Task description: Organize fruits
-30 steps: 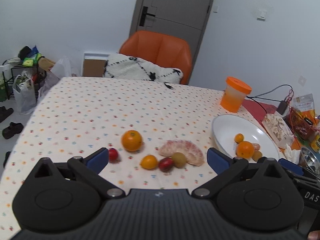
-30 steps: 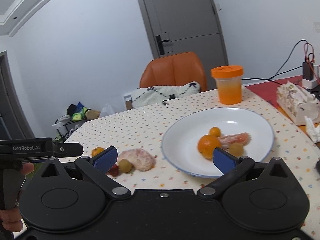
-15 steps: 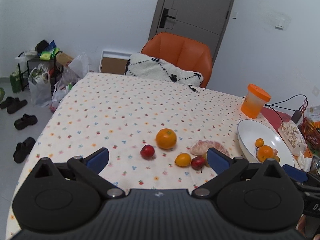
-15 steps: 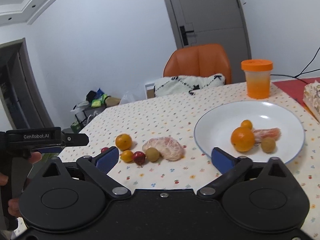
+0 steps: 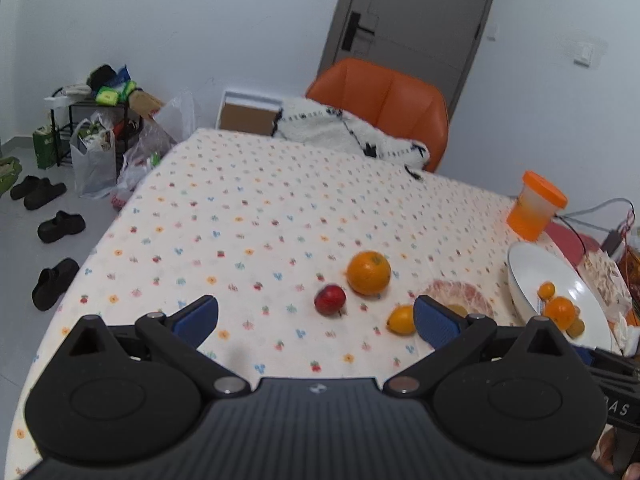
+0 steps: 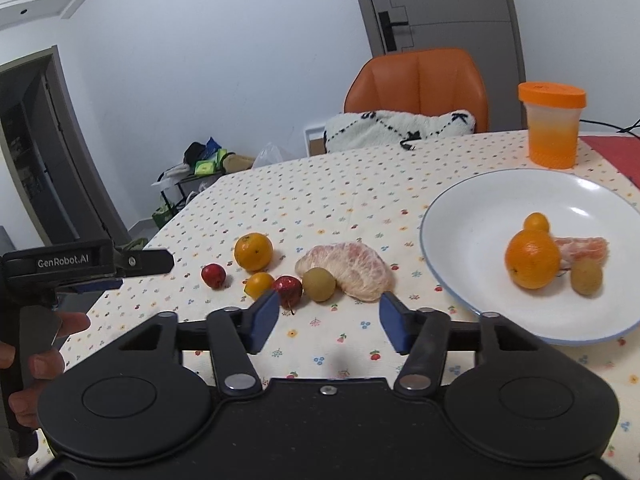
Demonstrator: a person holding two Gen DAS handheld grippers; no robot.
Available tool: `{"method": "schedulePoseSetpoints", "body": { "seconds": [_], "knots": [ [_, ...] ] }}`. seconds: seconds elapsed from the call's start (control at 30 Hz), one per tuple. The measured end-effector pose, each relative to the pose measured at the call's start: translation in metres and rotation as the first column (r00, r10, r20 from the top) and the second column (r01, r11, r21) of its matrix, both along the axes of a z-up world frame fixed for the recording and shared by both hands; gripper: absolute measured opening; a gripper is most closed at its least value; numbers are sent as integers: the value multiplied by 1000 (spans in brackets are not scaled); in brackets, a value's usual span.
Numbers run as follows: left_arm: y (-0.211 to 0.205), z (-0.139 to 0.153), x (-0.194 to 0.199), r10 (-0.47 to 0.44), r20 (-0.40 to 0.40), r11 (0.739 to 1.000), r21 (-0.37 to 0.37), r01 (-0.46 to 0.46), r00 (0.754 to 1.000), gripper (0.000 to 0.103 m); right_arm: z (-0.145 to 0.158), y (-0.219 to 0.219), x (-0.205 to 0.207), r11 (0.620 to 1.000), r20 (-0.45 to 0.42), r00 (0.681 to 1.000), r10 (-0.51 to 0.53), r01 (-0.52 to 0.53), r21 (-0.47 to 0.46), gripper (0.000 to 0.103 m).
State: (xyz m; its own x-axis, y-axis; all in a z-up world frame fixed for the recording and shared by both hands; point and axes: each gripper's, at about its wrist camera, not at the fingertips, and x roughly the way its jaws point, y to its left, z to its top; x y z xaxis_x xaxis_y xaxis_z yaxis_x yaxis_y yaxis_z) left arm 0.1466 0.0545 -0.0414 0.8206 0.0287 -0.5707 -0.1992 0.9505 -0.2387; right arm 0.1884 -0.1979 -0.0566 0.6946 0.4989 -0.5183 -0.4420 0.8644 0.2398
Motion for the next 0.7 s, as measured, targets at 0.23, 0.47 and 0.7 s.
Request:
{"method": "schedulePoseSetpoints", "body": {
  "seconds": [0.23, 0.47, 0.7],
  "knots": [
    [3, -6, 10, 4, 14, 1000, -4, -4, 1000, 96, -6, 9, 14, 1000, -27, 999, 22, -22, -4, 46],
    [1, -19, 22, -18, -14, 1000, -19, 18, 1000, 71, -8, 20, 30, 999, -40, 999, 35, -36, -17, 43],
    [-1, -24, 38, -40, -23, 999, -21, 39, 999, 54, -12, 28, 39, 999, -47, 998, 42, -44, -30, 39]
  ]
}}
